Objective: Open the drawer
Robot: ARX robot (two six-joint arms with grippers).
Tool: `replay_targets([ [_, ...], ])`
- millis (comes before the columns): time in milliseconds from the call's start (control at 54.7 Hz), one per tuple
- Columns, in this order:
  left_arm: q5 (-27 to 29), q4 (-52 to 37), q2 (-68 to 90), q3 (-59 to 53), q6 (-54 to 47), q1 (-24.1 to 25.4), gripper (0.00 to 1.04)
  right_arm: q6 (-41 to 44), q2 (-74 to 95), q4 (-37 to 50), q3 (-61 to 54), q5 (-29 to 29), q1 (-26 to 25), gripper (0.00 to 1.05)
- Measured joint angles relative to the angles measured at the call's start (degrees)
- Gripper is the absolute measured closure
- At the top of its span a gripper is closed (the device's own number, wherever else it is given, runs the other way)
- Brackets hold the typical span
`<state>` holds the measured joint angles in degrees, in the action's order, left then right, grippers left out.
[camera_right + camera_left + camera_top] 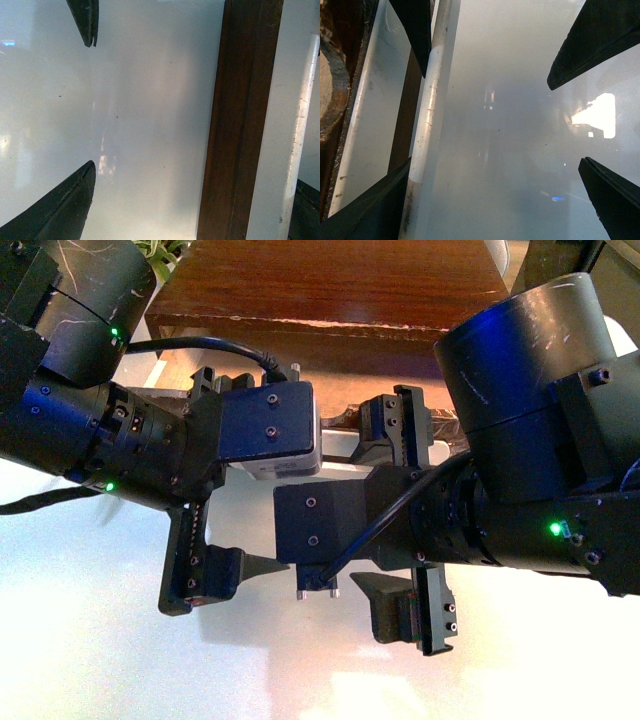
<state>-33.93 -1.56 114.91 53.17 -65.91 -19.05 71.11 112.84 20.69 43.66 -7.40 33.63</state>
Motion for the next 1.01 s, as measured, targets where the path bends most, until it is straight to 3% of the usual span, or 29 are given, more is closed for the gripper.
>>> replay_targets([
  [585, -1.07, 0.46, -2.86, -4.15, -0.79, 0.39, 0.08, -1.07, -1.57, 0.44, -2.82, 0.24, 3.04, 0.09],
  [1005, -1.03, 0.42, -7.06, -4.92, 1.16, 2.75, 0.08, -1.68, -3.41, 2.75, -3.93, 1.42, 2.49, 0.09],
])
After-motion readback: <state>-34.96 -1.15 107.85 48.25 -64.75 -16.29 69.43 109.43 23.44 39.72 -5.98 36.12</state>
